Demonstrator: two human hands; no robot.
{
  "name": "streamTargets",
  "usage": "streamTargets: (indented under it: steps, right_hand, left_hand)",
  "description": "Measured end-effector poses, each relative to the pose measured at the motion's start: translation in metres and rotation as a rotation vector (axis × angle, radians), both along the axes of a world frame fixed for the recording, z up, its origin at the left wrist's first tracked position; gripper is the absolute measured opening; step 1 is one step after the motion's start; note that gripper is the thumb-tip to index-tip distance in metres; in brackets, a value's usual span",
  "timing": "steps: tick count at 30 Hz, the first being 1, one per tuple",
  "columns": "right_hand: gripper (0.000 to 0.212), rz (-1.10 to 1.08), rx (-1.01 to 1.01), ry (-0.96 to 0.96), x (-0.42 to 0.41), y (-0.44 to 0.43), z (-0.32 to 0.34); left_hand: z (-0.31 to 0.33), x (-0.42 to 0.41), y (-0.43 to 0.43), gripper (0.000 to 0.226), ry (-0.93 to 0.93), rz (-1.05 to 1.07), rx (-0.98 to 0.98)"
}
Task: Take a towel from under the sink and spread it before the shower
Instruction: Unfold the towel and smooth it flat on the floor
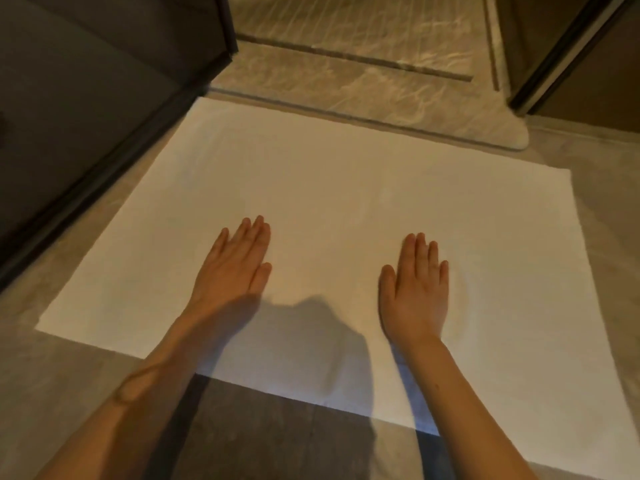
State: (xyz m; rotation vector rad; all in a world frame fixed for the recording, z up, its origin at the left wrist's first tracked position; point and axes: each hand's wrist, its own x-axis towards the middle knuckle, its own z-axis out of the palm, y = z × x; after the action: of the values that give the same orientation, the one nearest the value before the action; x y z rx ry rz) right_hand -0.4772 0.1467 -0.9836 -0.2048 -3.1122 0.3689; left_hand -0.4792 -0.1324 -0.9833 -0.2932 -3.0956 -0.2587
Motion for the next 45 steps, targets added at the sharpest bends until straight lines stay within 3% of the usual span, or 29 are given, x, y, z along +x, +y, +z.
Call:
streamTargets:
  steps: [5, 9, 15, 19, 23, 26, 34, 39, 45]
  right_hand:
    - [0.056, 0.215, -0.032, -0.019, -0.045, -0.039, 0.0]
    - [0.054, 0.31, -0.042, -0.034, -0.065, -0.024, -0.001]
    - [0.057, -0.012, 0.035, -0.029, -0.037, 0.057, -0.003]
    - [0.057, -0.142, -0.005, -0.057, -0.024, 0.075, 0.009]
    - [0.06, 0.02, -0.069, 0.031, 0.007, 0.005, 0.013]
    - [0.058, 0.104, -0.052, -0.051, 0.036, -0.028, 0.0]
    - [0.066, -0.122, 0.029, -0.094, 0.071, 0.066, 0.004]
    - [0.064, 0.011, -0.062, -0.022, 0.042, 0.022, 0.011]
    - [0.054, 0.145, -0.119, -0.016, -0.043, -0.005, 0.012]
  left_hand:
    - [0.01, -0.046, 0.105, 0.054, 0.055, -0.214, 0.038]
    - [-0.001, -0.073, 0.106, 0.053, -0.032, -0.246, 0.038]
    - [-0.013, -0.065, 0.053, 0.057, -0.009, -0.126, -0.011]
    - [-0.003, -0.061, 0.063, 0.057, -0.055, -0.061, 0.006]
    - [0.007, -0.009, 0.116, 0.059, 0.025, -0.298, 0.066]
    - [-0.001, 0.025, 0.123, 0.058, -0.042, -0.284, 0.04]
    - [-0.004, 0.031, 0.074, 0.062, -0.078, -0.231, 0.048]
    - [0.001, 0.021, 0.118, 0.055, 0.037, -0.255, 0.147]
    - [0.003, -0.055, 0.143, 0.053, 0.002, -0.268, 0.057]
